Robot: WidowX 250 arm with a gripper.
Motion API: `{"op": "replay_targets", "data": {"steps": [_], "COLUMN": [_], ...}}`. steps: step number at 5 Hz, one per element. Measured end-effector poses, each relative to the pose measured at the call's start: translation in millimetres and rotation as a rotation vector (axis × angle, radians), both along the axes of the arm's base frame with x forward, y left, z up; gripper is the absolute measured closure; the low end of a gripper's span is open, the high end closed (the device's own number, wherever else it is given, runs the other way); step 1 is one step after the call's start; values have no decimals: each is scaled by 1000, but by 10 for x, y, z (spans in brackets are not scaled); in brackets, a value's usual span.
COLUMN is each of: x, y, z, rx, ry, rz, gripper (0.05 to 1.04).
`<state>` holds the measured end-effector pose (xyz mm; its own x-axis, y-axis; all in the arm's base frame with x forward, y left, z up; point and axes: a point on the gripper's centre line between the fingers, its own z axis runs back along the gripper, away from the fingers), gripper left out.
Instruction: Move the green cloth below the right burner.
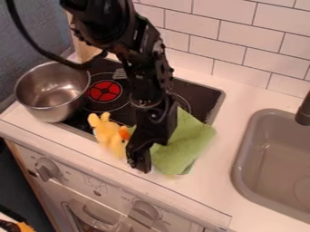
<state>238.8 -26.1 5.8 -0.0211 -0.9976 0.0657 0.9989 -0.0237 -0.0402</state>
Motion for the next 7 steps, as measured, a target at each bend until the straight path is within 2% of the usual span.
{"op": "replay_targets", "data": {"steps": [3,4,5,6,7], "x": [106,248,310,322,283], "y": [-12,-8,-62,-126,-132], "z": [101,348,558,845,1065], "rx": [-9,-10,-31,-50,-60], "ry": [-2,-72,-108,-154,-196], "rz": [-7,-2,-16,-44,-17], "gripper": [83,83,83,83,83]}}
